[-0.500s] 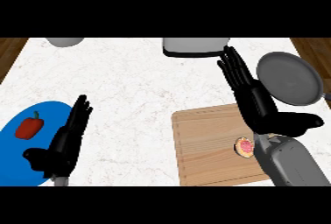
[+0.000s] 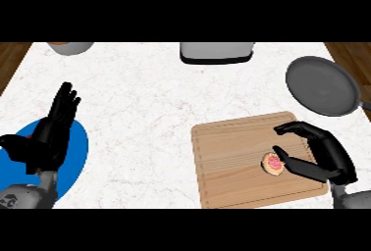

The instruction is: Pick the cupcake from the cutting board and place it in the pan

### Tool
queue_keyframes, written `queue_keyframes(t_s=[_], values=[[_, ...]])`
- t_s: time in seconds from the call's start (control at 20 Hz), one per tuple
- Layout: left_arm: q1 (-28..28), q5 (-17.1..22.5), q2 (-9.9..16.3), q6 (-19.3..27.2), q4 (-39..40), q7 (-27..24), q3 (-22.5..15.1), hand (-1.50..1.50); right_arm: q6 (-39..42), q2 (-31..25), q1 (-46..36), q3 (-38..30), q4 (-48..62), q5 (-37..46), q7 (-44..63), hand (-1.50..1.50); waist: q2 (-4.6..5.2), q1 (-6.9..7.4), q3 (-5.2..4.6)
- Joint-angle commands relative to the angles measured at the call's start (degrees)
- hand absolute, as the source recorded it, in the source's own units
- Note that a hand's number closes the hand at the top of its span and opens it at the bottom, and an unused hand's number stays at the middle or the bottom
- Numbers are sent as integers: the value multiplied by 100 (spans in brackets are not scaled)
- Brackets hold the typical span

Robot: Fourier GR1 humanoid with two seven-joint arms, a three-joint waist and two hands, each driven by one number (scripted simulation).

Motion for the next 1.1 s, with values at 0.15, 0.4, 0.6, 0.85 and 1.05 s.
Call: queue_keyframes(t_s=[0.15,0.4,0.6,0.85,1.05], values=[[-199,-12,-18,27,424,-63,226,0,-932,-940,1585,-1098,-212,720,-1686,-150,-55,-251,-12],[-324,79,180,-349,462,17,375,0,-337,-2016,2679,-1738,-1107,576,-1398,-150,-51,-9,-19],[-609,31,10,-322,661,169,260,0,-186,-2893,2889,-1812,-1875,1071,-409,-150,-40,-20,-31],[-348,-2,-13,-523,524,-15,341,0,256,-3299,2869,-2493,-2989,588,1198,-150,-37,132,-20],[-613,-162,-209,-435,732,19,284,0,290,-3571,2365,-2579,-3783,786,2240,-150,-29,147,-20]])
